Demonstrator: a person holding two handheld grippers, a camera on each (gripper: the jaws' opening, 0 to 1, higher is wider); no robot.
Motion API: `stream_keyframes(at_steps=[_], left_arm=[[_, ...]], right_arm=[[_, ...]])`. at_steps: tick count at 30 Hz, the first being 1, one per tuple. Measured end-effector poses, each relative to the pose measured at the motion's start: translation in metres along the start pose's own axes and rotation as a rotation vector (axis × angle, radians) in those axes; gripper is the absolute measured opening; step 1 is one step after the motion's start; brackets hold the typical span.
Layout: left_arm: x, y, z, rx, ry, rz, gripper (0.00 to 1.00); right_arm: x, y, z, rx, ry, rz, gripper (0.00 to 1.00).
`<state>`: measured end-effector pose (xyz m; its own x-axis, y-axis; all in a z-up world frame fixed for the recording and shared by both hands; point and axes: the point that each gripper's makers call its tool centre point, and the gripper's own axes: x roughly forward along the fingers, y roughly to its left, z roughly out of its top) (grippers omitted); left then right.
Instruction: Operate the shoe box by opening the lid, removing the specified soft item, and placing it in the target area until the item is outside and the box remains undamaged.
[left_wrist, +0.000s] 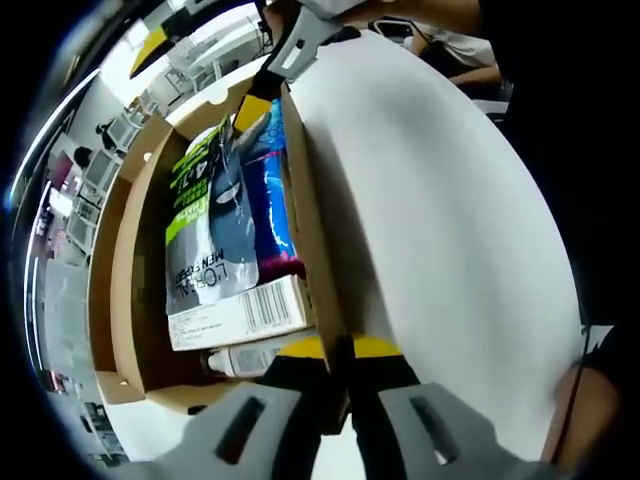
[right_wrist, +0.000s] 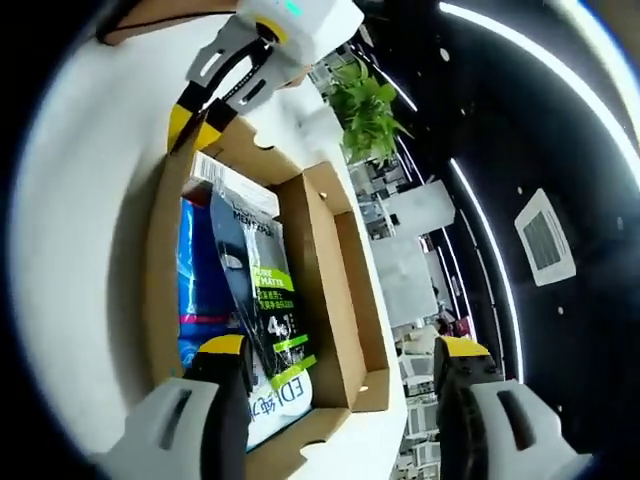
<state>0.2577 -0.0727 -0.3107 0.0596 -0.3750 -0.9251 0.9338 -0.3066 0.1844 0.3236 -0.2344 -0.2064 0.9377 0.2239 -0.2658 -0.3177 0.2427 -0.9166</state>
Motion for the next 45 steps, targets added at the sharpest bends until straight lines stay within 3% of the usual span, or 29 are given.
stream_keyframes(at_steps=[1,4,10,31,45], left_arm=[[0.000,0.000,0.000,-0.001,0.000,0.000,0.05],[0.000,0.000,0.000,0.001,0.001,0.000,0.05],[-0.001,0.000,-0.001,0.002,-0.001,0.000,0.05],[-0.001,0.000,-0.001,0.005,0.001,-0.003,0.05],[0.000,0.000,-0.001,-0.003,-0.002,-0.006,0.05]], right_arm=[[-0.001,-0.006,0.003,-0.017,-0.004,-0.037,0.76],[0.001,-0.005,0.006,-0.051,0.015,-0.057,0.76],[0.016,0.002,0.008,-0.072,0.048,-0.050,0.75],[0.043,0.010,0.023,-0.168,0.054,-0.034,0.73],[0.048,0.018,0.024,-0.203,0.046,-0.044,0.67]])
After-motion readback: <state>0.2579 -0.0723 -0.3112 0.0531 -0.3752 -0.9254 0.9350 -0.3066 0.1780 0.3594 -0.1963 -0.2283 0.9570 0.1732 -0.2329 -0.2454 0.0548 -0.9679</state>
